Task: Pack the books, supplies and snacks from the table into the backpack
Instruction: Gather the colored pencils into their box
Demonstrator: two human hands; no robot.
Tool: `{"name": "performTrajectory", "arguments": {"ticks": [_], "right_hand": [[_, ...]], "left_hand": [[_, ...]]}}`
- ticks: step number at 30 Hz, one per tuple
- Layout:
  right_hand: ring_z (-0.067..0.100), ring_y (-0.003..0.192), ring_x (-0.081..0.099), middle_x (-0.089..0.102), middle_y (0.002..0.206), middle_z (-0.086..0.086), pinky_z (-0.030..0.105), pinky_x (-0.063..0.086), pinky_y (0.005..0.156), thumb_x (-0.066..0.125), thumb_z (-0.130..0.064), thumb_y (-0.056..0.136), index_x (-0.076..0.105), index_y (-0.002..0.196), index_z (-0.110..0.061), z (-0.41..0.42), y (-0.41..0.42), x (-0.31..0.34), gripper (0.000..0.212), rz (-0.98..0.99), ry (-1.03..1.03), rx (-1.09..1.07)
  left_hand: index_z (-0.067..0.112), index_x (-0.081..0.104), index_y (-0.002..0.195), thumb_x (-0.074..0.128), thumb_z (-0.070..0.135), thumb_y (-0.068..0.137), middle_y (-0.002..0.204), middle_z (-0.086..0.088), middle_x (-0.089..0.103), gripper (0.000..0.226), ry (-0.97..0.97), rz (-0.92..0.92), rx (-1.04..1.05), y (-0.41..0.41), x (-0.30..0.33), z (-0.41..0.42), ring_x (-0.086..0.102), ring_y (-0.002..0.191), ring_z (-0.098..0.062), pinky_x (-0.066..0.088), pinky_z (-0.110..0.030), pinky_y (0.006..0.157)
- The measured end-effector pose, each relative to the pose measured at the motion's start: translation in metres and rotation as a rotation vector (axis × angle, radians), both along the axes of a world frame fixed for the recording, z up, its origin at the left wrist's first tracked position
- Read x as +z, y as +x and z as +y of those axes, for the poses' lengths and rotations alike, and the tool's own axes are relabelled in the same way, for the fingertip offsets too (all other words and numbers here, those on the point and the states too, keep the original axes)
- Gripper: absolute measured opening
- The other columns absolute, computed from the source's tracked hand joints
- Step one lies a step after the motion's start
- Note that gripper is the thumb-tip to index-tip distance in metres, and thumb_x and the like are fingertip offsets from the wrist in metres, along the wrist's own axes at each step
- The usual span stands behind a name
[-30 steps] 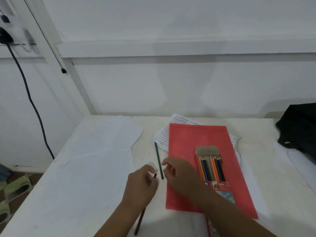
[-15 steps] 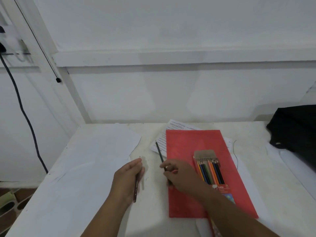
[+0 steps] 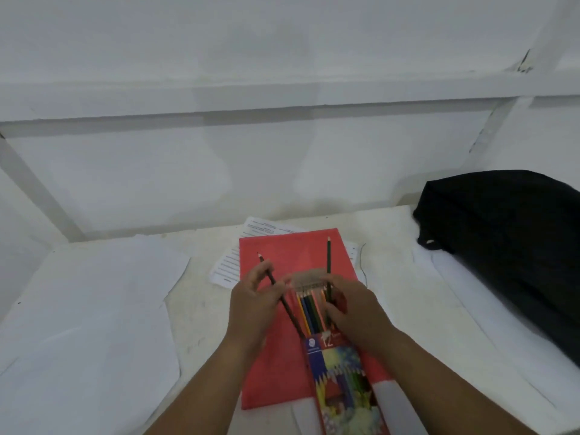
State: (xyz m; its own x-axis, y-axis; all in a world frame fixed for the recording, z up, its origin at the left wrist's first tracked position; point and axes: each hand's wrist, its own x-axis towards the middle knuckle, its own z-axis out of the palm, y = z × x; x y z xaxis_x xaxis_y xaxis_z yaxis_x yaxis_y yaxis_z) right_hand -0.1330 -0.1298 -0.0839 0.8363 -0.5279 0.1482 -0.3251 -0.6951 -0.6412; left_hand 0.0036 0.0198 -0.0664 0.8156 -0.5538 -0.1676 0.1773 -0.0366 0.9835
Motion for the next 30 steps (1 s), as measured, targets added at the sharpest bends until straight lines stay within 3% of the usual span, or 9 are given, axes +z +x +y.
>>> {"name": "performTrajectory", "arguments": {"ticks": [4, 7, 11, 15, 18, 21, 24, 27, 30], "right_hand": [[0.014, 0.115, 0.049, 0.054, 0.126, -0.004, 0.037, 0.046, 0.097, 0.07, -0.039, 0.081, 0.058, 0.132, -0.028, -0.013, 0.002, -0.025, 0.053, 0.088, -0.118, 0.027], [0.015, 0.125, 0.044, 0.05, 0.136, -0.002, 0.039, 0.042, 0.106, 0.062, -0.051, 0.083, 0.063, 0.13, -0.024, -0.023, -0.006, -0.037, 0.055, 0.046, -0.074, 0.068], [0.014, 0.14, 0.034, 0.037, 0.154, -0.002, 0.037, 0.031, 0.115, 0.057, -0.049, 0.085, 0.05, 0.143, -0.033, -0.03, -0.015, -0.045, 0.06, -0.002, -0.063, 0.157], [0.01, 0.136, 0.036, 0.044, 0.146, -0.006, 0.036, 0.033, 0.114, 0.06, -0.035, 0.084, 0.061, 0.132, -0.033, -0.03, -0.017, -0.046, 0.048, -0.072, -0.038, 0.185], [0.007, 0.132, 0.042, 0.049, 0.139, -0.007, 0.037, 0.04, 0.11, 0.063, -0.033, 0.086, 0.067, 0.12, -0.027, -0.029, -0.02, -0.047, 0.035, -0.147, -0.006, 0.143], [0.006, 0.132, 0.039, 0.047, 0.14, -0.008, 0.029, 0.035, 0.11, 0.063, -0.038, 0.088, 0.062, 0.127, -0.033, -0.03, -0.02, -0.05, 0.04, -0.126, -0.048, 0.175], [0.008, 0.135, 0.038, 0.047, 0.143, -0.009, 0.033, 0.035, 0.112, 0.062, -0.04, 0.089, 0.063, 0.129, -0.033, -0.032, -0.018, -0.053, 0.041, -0.107, -0.057, 0.191], [0.007, 0.134, 0.038, 0.048, 0.142, -0.011, 0.035, 0.037, 0.111, 0.062, -0.039, 0.088, 0.065, 0.125, -0.031, -0.033, -0.018, -0.054, 0.039, -0.125, -0.021, 0.163], [0.006, 0.133, 0.039, 0.049, 0.141, -0.011, 0.034, 0.037, 0.111, 0.064, -0.038, 0.086, 0.066, 0.123, -0.032, -0.033, -0.018, -0.056, 0.038, -0.139, -0.015, 0.149]], "left_hand": [[0.025, 0.059, 0.132, 0.074, 0.016, 0.088, 0.127, 0.012, 0.063, 0.048, 0.102, -0.221, 0.022, -0.011, -0.014, -0.025, 0.067, 0.097, 0.007, 0.052, -0.009, 0.076], [0.027, 0.05, 0.142, 0.071, 0.018, 0.09, 0.128, 0.006, 0.063, 0.056, 0.235, -0.401, -0.025, -0.014, -0.034, -0.039, 0.065, 0.107, -0.001, 0.051, -0.012, 0.087], [0.03, 0.041, 0.147, 0.068, 0.04, 0.09, 0.119, 0.02, 0.059, 0.064, 0.313, -0.517, -0.098, -0.023, -0.05, -0.041, 0.059, 0.106, 0.005, 0.043, -0.006, 0.088], [0.032, 0.06, 0.124, 0.065, 0.054, 0.088, 0.115, 0.016, 0.065, 0.043, 0.329, -0.651, -0.058, -0.024, -0.056, -0.044, 0.061, 0.103, 0.0, 0.053, -0.03, 0.091], [0.044, 0.058, 0.114, 0.074, 0.042, 0.083, 0.107, 0.023, 0.064, 0.035, 0.315, -0.692, -0.069, -0.025, -0.057, -0.046, 0.06, 0.101, 0.003, 0.052, -0.029, 0.088], [0.036, 0.06, 0.122, 0.075, 0.04, 0.083, 0.113, 0.02, 0.063, 0.041, 0.341, -0.692, -0.041, -0.024, -0.061, -0.048, 0.059, 0.103, -0.001, 0.051, -0.029, 0.091], [0.033, 0.06, 0.126, 0.073, 0.037, 0.086, 0.113, 0.018, 0.065, 0.043, 0.331, -0.641, 0.0, -0.022, -0.062, -0.051, 0.062, 0.1, -0.002, 0.051, -0.025, 0.091], [0.025, 0.066, 0.123, 0.073, 0.031, 0.087, 0.112, 0.016, 0.065, 0.036, 0.375, -0.667, 0.038, -0.019, -0.064, -0.055, 0.063, 0.1, -0.008, 0.054, -0.038, 0.092], [0.026, 0.071, 0.119, 0.061, 0.044, 0.089, 0.124, 0.015, 0.061, 0.037, 0.385, -0.749, -0.004, -0.017, -0.067, -0.051, 0.057, 0.117, -0.009, 0.047, -0.042, 0.104]]}}
